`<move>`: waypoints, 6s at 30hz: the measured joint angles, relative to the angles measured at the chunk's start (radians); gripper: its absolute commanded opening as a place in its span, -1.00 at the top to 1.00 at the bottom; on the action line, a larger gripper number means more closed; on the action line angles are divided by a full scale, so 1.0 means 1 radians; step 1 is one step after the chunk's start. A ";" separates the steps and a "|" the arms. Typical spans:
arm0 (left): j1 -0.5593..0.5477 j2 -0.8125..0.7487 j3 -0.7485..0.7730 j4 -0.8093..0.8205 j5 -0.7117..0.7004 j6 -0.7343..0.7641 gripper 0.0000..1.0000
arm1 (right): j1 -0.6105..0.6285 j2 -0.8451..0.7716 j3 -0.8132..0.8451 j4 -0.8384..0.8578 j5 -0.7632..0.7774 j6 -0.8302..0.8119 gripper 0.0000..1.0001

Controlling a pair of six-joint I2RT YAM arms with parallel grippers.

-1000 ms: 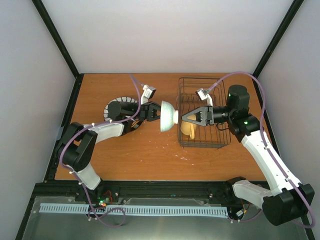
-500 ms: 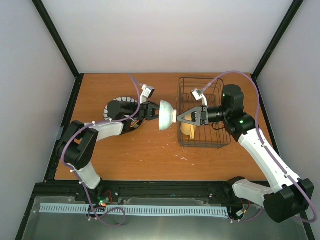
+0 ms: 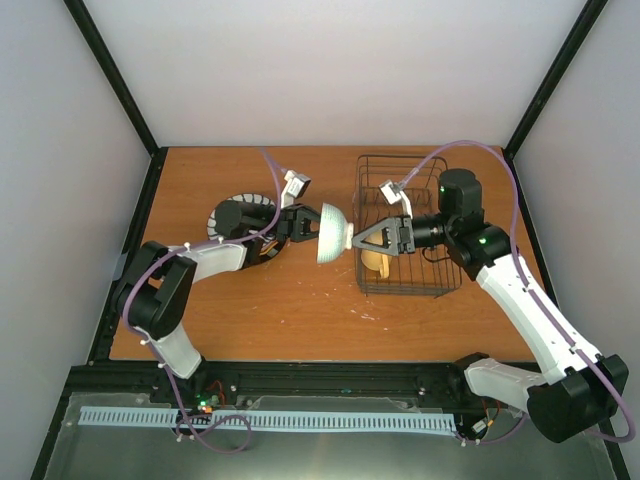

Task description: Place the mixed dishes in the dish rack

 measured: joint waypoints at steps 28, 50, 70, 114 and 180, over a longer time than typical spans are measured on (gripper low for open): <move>0.010 -0.133 0.058 -0.317 0.013 0.199 0.99 | -0.026 0.031 0.028 -0.193 0.051 -0.167 -0.47; 0.010 -0.122 0.058 -0.320 0.000 0.202 0.99 | -0.040 0.000 -0.007 0.059 -0.031 0.055 -0.49; 0.009 -0.070 0.073 -0.246 -0.005 0.155 0.99 | -0.027 0.020 -0.007 0.169 -0.027 0.145 -0.47; 0.000 -0.055 0.093 -0.363 -0.053 0.229 -0.08 | -0.013 0.034 -0.008 0.200 0.085 0.182 0.94; 0.103 -0.133 0.459 -2.150 -1.437 1.036 -0.99 | -0.230 0.188 0.050 -0.651 1.206 -0.360 0.94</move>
